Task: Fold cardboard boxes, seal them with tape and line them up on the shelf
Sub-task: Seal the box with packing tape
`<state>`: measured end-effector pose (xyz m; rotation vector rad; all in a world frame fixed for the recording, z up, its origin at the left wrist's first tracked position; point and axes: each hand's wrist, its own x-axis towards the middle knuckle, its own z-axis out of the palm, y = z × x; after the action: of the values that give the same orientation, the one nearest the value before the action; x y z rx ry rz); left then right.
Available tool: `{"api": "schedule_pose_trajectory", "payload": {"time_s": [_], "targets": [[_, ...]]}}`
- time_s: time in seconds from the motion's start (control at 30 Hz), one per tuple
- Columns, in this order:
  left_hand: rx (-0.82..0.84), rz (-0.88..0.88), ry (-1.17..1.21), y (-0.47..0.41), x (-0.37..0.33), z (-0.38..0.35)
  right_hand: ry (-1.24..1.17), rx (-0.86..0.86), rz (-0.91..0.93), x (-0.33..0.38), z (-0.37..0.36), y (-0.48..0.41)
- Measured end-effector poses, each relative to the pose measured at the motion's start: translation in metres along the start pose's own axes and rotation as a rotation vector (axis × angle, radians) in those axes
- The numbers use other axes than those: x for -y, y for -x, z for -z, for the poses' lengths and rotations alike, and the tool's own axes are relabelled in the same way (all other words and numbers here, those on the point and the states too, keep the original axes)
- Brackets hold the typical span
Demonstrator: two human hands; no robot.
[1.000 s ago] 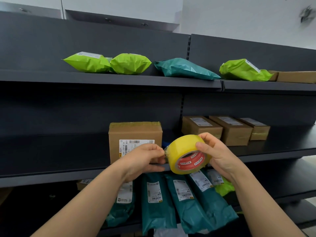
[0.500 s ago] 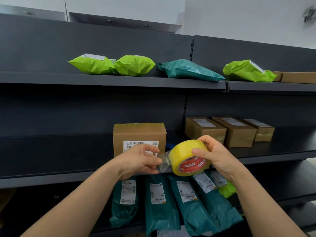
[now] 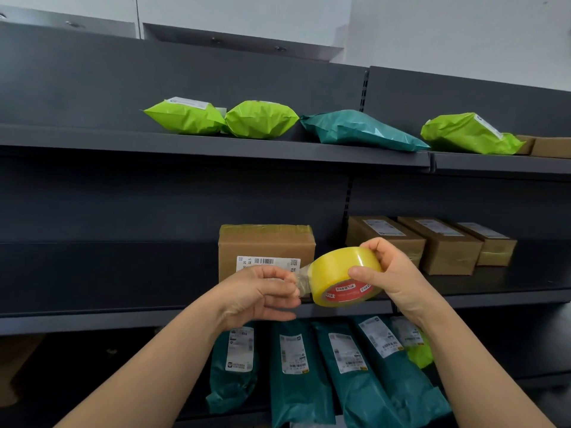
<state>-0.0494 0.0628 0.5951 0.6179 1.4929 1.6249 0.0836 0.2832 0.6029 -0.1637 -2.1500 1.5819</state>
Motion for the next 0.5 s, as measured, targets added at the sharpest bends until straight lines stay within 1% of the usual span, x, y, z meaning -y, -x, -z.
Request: {"api": "schedule_pose_trajectory", "payload": {"time_s": [0.07, 0.13, 0.2, 0.3, 0.4, 0.5], "targets": [[-0.076, -0.023, 0.007, -0.001, 0.003, 0.001, 0.006, -0.014, -0.001, 0.000, -0.002, -0.002], [-0.127, -0.042, -0.075, -0.001, 0.002, 0.004, 0.026, -0.024, -0.011, -0.002, -0.001, -0.004], [-0.138, -0.058, -0.191, 0.001, -0.002, 0.009, 0.072, -0.022, -0.021, -0.005, 0.001, -0.006], [-0.140, -0.061, -0.273, 0.000, -0.005, 0.013, 0.099, -0.021, -0.044, -0.009, 0.001, -0.007], [-0.162, -0.043, -0.285, -0.004, 0.000, 0.012, 0.118, 0.000, -0.060, -0.013, 0.000, -0.011], [-0.240, -0.070, -0.265, -0.009, 0.001, 0.012, 0.139, 0.063, -0.071, -0.008, 0.000, -0.014]]}}
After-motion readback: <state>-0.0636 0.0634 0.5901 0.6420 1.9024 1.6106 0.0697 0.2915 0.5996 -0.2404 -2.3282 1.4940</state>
